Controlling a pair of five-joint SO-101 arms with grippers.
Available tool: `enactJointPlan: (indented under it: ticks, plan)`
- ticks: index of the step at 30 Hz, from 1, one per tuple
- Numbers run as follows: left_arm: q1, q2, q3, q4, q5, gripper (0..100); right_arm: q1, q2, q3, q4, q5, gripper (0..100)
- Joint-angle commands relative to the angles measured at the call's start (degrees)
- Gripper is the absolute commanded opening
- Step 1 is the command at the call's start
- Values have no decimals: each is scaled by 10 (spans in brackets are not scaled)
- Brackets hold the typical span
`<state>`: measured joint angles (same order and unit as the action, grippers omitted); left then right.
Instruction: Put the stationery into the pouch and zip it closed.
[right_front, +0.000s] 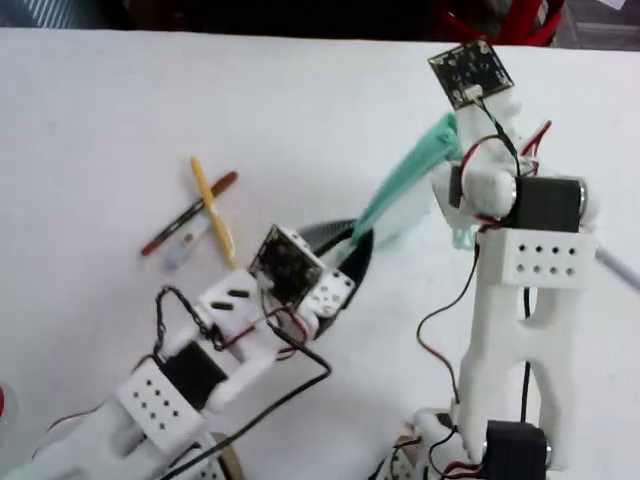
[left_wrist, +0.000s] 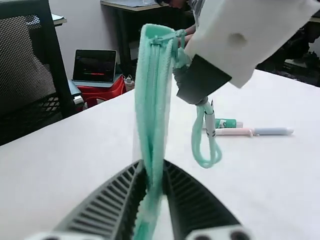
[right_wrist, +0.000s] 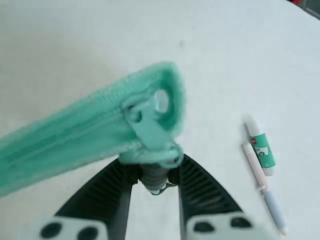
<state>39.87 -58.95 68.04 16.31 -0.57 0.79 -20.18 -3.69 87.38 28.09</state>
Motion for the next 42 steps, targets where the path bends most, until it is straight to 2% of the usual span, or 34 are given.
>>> enactJointPlan:
  ticks: [1,4,12,17,20,23,29,35,42]
  plan:
    - [8,26,17,-33,23,168,7,-15,-1,-15,-5,18]
    - [-7,76,2,-64,83,199,11,-45,-1,-15,-2,18]
    - [-37,295,-163,-80,87,188,35,-7,2,-36,-9,18]
    - [-33,371,-218,-80,85,137,31,29,0,-44,-55,18]
    - [-33,366,-225,-83,84,111,33,44,0,-59,-56,18]
    - [-36,342,-207,-96,83,24,36,52,0,-62,-54,18]
    - [-37,221,-140,-92,82,24,26,37,-1,-59,-54,18]
    - [-37,125,-65,-93,11,23,-43,-25,-1,-34,-54,18]
    - [-73,180,-51,-97,30,23,-123,-90,-1,25,-53,18]
